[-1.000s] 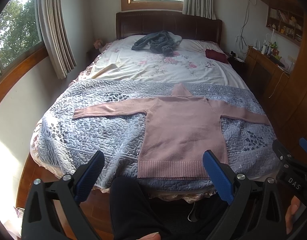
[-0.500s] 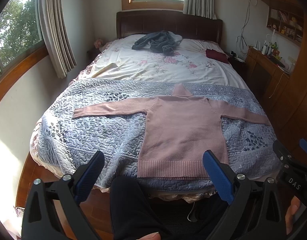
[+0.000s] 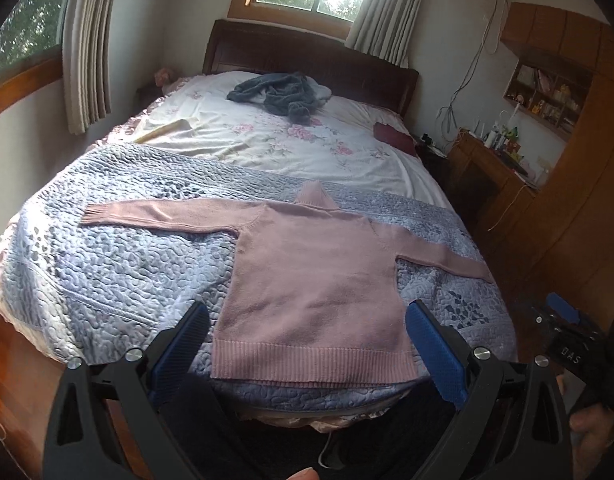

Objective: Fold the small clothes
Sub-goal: 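Grasp the ribbed cuff of one pink sleeve with the right tool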

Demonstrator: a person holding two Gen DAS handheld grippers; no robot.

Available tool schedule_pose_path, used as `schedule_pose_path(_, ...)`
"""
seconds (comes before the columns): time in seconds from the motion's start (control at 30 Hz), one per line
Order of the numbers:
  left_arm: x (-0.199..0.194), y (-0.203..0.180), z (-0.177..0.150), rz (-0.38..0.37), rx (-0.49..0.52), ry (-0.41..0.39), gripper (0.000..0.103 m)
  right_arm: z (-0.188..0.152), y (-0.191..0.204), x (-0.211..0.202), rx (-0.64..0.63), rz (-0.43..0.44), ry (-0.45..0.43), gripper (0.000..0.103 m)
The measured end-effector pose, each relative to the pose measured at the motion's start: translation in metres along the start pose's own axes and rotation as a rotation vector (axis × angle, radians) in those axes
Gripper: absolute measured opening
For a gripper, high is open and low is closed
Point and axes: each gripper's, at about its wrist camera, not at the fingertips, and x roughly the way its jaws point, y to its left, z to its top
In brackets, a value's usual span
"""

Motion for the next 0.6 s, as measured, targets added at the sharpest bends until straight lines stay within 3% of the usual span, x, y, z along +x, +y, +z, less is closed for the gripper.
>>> schedule_pose_path(0.2, 0.048, 0.027, 0.0, -0.022, -0.048, -0.045, 0.099, -0.004, -0.131, 0.094, 0.305, 0.054, 0.113, 0.099)
schedule_pose_path(0.23, 0.056, 0.03, 0.001, -0.027, -0.06, -0.052, 0.099, -0.005, -0.158, 0.109, 0.377, 0.05, 0.129, 0.097)
schedule_pose_path(0.3, 0.07, 0.033, 0.003, -0.019, -0.076, -0.086, 0.099, -0.008, -0.207, 0.14, 0.484, 0.05, 0.154, 0.078)
schedule_pose_path(0.37, 0.087, 0.029, 0.007, 0.006, -0.075, -0.094, 0.099, -0.013, -0.258, 0.174, 0.588, 0.034, 0.208, 0.07)
schedule_pose_path(0.47, 0.114, 0.023, 0.015, -0.047, -0.076, -0.075, 0.099, -0.024, -0.331, 0.221, 0.76, 0.076, 0.242, 0.054)
schedule_pose_path(0.6, 0.159, 0.01, 0.026, -0.062, -0.1, 0.028, 0.099, -0.038, -0.422, 0.274, 1.045, 0.215, 0.182, 0.053)
